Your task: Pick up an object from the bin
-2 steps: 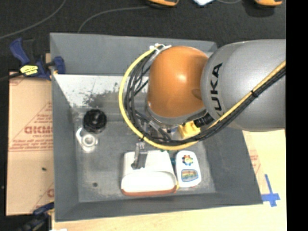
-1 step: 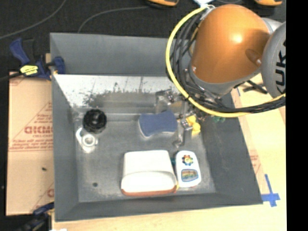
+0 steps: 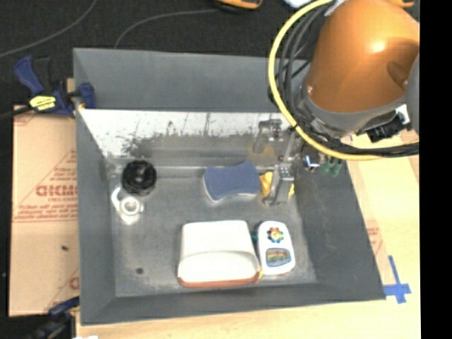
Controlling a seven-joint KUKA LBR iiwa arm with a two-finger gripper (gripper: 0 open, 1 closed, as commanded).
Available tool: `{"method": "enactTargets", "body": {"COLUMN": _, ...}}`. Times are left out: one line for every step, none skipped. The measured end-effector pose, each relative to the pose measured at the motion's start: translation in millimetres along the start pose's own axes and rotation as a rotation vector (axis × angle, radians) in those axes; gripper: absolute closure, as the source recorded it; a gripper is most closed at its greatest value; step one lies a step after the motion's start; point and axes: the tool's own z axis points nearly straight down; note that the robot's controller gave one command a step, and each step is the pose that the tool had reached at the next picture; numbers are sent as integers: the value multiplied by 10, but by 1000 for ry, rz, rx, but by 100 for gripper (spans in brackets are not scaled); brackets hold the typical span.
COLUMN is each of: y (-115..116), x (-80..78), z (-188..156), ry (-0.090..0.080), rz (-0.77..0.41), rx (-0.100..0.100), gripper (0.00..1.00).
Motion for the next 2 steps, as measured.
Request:
{"method": "enactTargets", "body": {"y": -584, "x": -247, "z": -152, "ry": -8, "rz": -245, "rx": 3, "gripper": 0}}
{"method": "enactTargets", "body": {"y": -592, "x": -300, "z": -219, "ry": -16, "rz": -465, "rx": 7, "gripper": 0}}
